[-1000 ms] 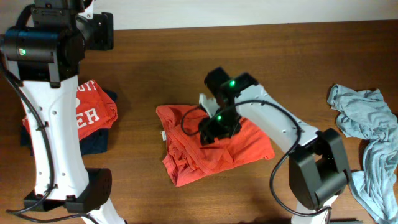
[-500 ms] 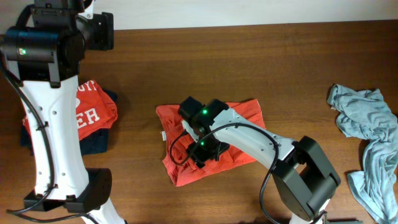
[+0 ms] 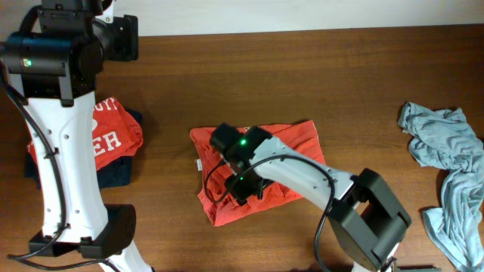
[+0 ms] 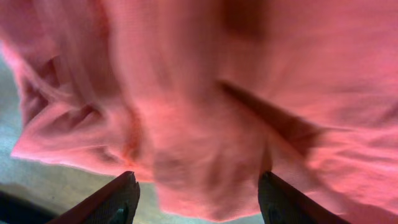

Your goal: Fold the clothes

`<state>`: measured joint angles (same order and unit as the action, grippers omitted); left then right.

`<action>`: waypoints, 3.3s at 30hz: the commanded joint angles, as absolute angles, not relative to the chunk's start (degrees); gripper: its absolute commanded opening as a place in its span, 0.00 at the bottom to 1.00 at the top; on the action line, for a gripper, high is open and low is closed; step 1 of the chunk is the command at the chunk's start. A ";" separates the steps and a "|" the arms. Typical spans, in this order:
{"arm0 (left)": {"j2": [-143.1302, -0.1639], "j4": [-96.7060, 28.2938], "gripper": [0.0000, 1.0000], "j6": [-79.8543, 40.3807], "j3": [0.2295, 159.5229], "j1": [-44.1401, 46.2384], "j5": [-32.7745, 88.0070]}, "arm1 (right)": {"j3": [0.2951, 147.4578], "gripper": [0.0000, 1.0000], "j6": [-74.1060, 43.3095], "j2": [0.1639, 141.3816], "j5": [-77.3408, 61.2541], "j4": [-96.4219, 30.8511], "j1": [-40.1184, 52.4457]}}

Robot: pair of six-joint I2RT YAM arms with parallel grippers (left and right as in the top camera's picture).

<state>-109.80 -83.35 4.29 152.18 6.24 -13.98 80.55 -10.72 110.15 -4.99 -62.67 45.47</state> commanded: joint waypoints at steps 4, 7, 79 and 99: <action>-108.25 -83.24 0.76 5.02 153.16 6.04 -14.41 | 79.75 0.66 -11.31 110.67 -1.65 -61.98 48.16; -108.25 -83.29 0.76 5.02 153.16 6.04 -14.41 | 79.15 0.58 -11.49 112.09 -1.19 -61.71 48.03; -108.25 -83.37 0.77 4.99 153.14 6.07 -14.37 | 88.20 0.05 -25.80 116.33 -30.26 -26.70 38.52; -108.31 -87.92 0.62 5.02 150.12 6.39 2.50 | 88.20 0.63 -19.73 105.78 -25.02 -38.76 26.68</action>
